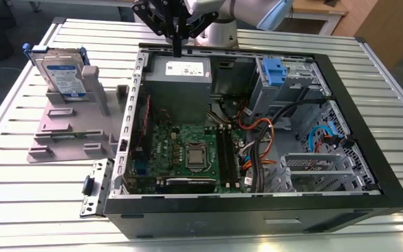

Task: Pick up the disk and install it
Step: 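Reach for the disk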

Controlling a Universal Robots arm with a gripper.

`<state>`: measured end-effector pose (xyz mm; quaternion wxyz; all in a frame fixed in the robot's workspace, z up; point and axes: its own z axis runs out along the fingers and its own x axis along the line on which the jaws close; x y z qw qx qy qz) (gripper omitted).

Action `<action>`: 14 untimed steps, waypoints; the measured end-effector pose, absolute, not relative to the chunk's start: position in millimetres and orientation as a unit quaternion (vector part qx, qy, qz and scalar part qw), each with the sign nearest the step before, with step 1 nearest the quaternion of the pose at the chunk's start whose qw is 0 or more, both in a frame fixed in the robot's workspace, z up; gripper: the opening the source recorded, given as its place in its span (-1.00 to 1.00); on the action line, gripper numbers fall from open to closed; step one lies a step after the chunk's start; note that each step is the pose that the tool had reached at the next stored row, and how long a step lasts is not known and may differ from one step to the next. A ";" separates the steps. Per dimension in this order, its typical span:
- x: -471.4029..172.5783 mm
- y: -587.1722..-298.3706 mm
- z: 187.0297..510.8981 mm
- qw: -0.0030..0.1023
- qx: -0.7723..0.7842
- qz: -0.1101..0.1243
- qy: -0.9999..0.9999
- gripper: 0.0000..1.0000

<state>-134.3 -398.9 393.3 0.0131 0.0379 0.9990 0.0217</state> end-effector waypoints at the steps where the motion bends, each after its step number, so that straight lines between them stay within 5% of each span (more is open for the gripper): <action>1: -134.9 -398.9 393.3 0.013 0.038 0.022 0.999 -0.80; 14: -139.9 -398.9 393.3 0.013 0.038 0.022 0.999 -0.80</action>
